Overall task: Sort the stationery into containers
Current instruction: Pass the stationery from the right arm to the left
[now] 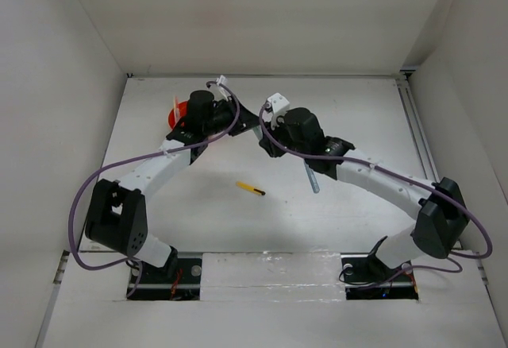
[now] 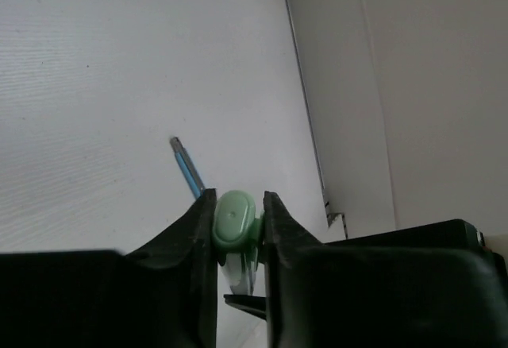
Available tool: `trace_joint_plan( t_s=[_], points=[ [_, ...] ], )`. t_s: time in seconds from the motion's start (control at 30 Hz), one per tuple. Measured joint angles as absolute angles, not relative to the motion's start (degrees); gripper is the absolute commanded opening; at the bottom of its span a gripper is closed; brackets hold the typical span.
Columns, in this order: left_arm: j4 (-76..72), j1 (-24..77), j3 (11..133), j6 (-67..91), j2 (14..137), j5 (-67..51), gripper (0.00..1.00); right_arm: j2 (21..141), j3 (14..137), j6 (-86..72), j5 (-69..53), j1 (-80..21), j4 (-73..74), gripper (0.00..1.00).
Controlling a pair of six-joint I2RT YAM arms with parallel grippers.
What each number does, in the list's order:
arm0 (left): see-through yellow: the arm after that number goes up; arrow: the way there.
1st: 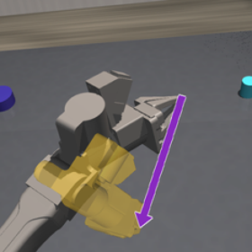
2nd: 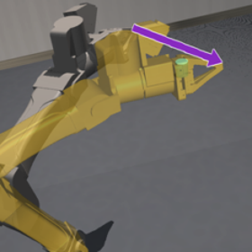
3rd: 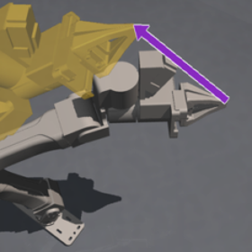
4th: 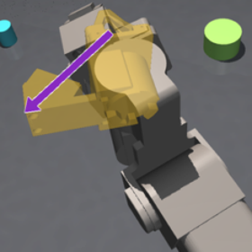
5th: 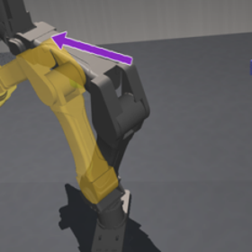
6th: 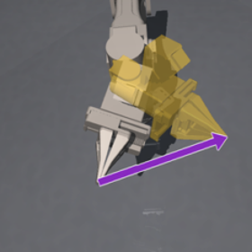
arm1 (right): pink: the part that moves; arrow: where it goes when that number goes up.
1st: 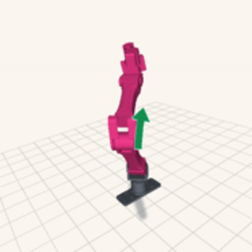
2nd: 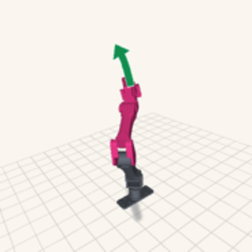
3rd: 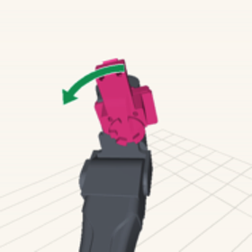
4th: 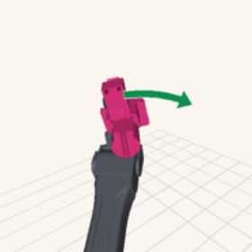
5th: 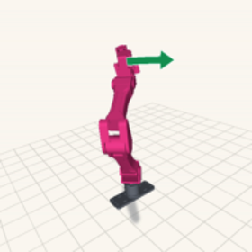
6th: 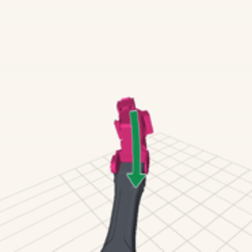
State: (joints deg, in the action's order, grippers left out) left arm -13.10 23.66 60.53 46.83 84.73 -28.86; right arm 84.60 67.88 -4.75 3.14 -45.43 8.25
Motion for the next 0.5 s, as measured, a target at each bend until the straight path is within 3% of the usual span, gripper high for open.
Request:
trace_joint_plan(
  t_s=[0.1, 0.13, 0.17, 0.2, 0.23, 0.5],
  points=[
    [-13.63, 23.79, 60.53, 45.93, 84.71, -28.45, 0.00, 86.11, 68.62, -4.73, 2.79, -45.32, 8.03, 0.04],
    [-13.47, 23.73, 60.53, 45.82, 84.73, -28.21, 0.00, 86.48, 68.93, -4.71, 2.50, -45.15, 7.84, 0.48],
    [-13.54, 23.51, 60.53, 45.63, 84.71, -27.81, 0.00, 86.85, 69.08, -4.49, 1.96, -44.93, 7.05, 0.67],
    [-13.37, 23.49, 60.62, 45.25, 84.71, -26.96, 0.00, 87.13, 69.17, -4.78, 1.52, -44.73, 6.44, 0.78],
    [-12.80, 23.53, 60.82, 44.71, 84.71, -25.47, 0.00, 87.46, 69.19, -4.21, 1.04, -44.49, 5.58, 0.99],
    [-2.96, 22.48, 64.36, 41.36, 84.16, 0.08, 0.00, 84.25, 63.75, -2.98, 0.67, -38.83, 3.25, 0.99]
  ],
)
